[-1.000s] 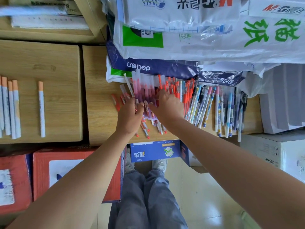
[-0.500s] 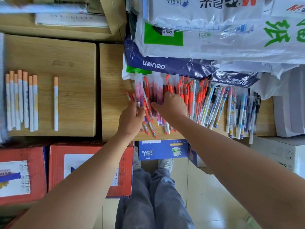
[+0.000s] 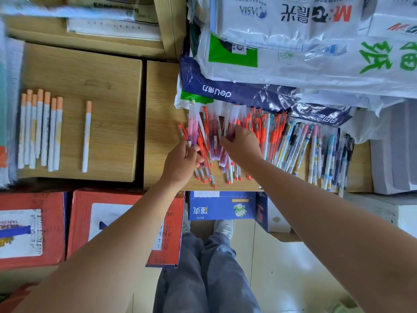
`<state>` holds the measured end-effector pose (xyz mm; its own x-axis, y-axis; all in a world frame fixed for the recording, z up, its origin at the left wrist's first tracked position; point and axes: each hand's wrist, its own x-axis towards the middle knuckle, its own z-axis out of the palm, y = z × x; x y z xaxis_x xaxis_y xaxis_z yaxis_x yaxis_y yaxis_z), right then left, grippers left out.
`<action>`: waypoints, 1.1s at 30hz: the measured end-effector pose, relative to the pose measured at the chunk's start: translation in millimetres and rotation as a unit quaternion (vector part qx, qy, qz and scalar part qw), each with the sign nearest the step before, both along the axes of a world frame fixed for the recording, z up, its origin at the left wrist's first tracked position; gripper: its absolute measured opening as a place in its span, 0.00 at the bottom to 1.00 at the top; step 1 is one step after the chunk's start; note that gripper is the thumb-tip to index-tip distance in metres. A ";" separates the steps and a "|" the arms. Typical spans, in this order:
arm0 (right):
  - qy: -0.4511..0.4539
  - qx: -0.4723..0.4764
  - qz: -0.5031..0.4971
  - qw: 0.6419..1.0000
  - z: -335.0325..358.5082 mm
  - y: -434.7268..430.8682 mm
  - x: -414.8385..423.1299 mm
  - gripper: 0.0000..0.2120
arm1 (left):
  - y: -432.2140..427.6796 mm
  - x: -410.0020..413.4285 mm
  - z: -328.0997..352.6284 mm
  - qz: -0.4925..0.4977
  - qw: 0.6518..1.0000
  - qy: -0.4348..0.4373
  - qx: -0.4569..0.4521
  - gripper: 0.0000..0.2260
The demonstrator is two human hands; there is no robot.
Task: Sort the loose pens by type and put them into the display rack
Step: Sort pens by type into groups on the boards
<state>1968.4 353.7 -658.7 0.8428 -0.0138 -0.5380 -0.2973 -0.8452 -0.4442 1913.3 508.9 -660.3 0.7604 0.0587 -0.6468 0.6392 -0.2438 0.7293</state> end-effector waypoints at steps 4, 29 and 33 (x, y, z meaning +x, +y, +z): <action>0.005 0.028 -0.010 1.000 -1.4 -4.8 -1.7 0.16 | -0.7 -5.6 2.5 0.033 0.999 0.011 -0.014 0.09; -0.060 -0.109 0.078 0.989 -4.1 18.0 -2.6 0.11 | 3.2 -16.0 12.6 0.109 0.990 0.054 -0.078 0.08; -0.047 -0.092 0.052 0.993 -10.4 28.5 4.3 0.12 | 2.5 -15.9 7.8 0.110 0.989 0.066 -0.079 0.09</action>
